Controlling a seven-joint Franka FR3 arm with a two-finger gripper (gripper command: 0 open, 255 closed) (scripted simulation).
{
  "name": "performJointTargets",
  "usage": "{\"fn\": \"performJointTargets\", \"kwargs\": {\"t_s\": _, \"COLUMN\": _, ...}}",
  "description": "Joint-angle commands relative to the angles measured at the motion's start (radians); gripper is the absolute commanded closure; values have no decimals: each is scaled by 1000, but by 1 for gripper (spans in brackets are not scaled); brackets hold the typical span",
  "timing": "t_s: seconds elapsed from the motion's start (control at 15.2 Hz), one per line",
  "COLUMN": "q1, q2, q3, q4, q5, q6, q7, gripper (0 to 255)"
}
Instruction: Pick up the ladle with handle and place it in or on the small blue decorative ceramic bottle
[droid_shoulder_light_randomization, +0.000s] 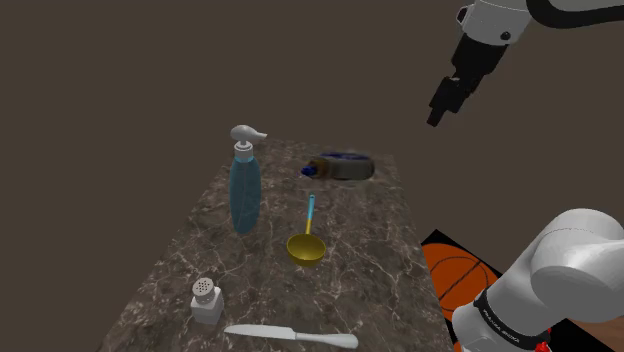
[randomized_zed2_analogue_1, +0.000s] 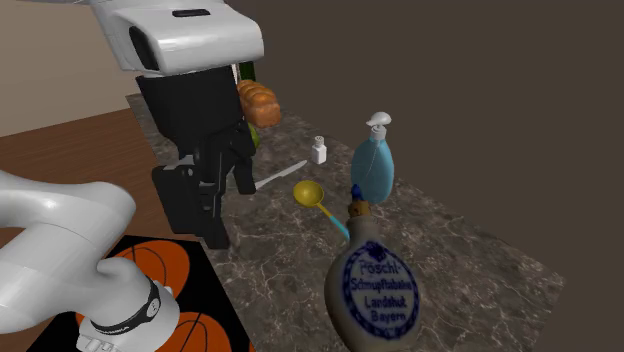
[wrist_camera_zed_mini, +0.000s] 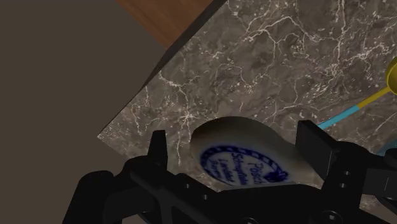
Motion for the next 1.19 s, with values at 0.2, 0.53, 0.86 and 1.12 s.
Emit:
{"fn": "performJointTargets", "kwargs": {"t_s": 0.2, "q1": -5, "q2": -6, "q3": 46, "q4": -71, "q5": 58, "q6": 47, "q7": 117, "gripper": 0}}
{"fn": "performJointTargets", "kwargs": {"t_s": 0.53, "q1": -5, "q2": 16, "q3": 131, "q4": -164, "q5": 161, "q6": 143, "q7": 309, "gripper": 0}}
{"fn": "performJointTargets", "kwargs": {"t_s": 0.86, "q1": -1, "q2": 82, "q3": 223, "q4": -223, "q5": 268, "q6": 264, "q7": 496, "gripper": 0}}
{"fn": "performJointTargets", "kwargs": {"t_s": 1.12, "q1": 0, "q2": 169, "q3": 301, "q4": -243, "q5": 348, "q6": 376, "q7": 640, "gripper": 0}}
